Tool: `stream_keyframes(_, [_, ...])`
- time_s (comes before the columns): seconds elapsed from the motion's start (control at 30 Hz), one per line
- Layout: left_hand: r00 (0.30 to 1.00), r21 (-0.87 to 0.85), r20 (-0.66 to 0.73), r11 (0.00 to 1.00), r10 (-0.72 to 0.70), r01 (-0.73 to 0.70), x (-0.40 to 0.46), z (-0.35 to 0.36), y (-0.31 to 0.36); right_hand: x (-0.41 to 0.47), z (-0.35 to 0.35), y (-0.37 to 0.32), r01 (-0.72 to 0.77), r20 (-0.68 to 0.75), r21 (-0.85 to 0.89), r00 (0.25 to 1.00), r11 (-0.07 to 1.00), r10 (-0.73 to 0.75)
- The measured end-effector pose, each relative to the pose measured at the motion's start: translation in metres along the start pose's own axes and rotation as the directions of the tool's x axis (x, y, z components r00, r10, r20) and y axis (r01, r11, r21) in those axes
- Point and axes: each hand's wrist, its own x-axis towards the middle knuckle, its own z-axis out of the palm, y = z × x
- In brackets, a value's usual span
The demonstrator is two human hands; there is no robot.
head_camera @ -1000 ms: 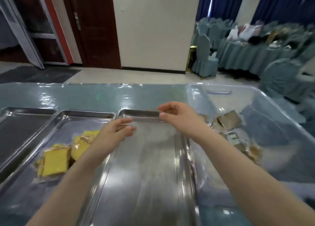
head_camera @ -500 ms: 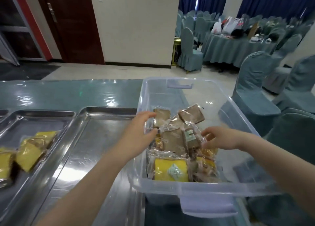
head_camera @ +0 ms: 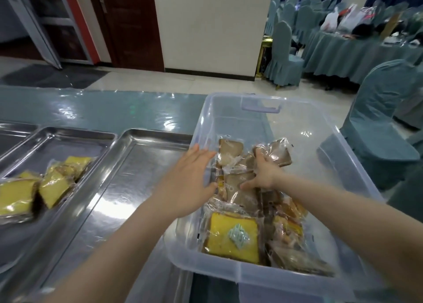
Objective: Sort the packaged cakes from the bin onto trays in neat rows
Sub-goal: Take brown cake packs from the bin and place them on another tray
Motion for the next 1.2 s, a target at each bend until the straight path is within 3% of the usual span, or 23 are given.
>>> stream_keyframes(0.1, [1.000,-0.047,0.004,0.999,-0.008,0.008,-0.003,0.000,-0.001,0.000,0.003,-0.010,0.003,-0.024,0.039,1.000,0.999,-0.002])
stream_keyframes(0.2, [1.000,-0.030,0.006,1.000,-0.002,0.002,-0.002,0.001,-0.004,-0.003,-0.003,-0.024,0.096,0.085,-0.049,0.992,0.994,-0.092])
stream_keyframes(0.27, [1.000,-0.020,0.016,1.000,-0.003,0.003,-0.001,0.001,-0.004,0.000,-0.016,-0.023,0.136,0.054,-0.146,0.990,0.980,-0.129])
stream_keyframes(0.4, [0.999,0.005,0.040,1.000,-0.023,0.023,0.000,0.000,-0.002,0.025,-0.044,0.015,-0.001,-0.061,-0.246,0.998,0.969,-0.015])
stream_keyframes(0.5, [0.998,0.023,0.056,0.999,-0.043,0.041,-0.001,0.000,-0.003,0.038,-0.043,0.040,-0.074,0.003,-0.103,0.997,0.992,0.074])
stream_keyframes(0.6, [0.997,0.026,0.069,0.999,-0.047,0.045,0.000,0.000,-0.003,0.036,-0.035,0.037,-0.004,0.010,-0.001,1.000,1.000,0.004])
stream_keyframes(0.9, [0.997,0.064,0.055,0.996,-0.058,0.055,0.004,-0.009,0.009,-0.002,-0.080,0.016,0.176,-0.163,-0.380,0.954,0.908,-0.253])
stream_keyframes(1.07, [0.999,-0.007,-0.026,0.999,0.039,-0.040,0.042,-0.022,0.039,-0.042,-0.107,0.023,0.217,-0.196,-0.293,0.940,0.931,-0.281])
stream_keyframes(1.2, [0.999,-0.033,0.030,0.999,0.019,-0.018,0.083,-0.010,0.049,-0.051,-0.094,0.026,0.293,-0.059,-0.323,0.943,0.900,-0.329])
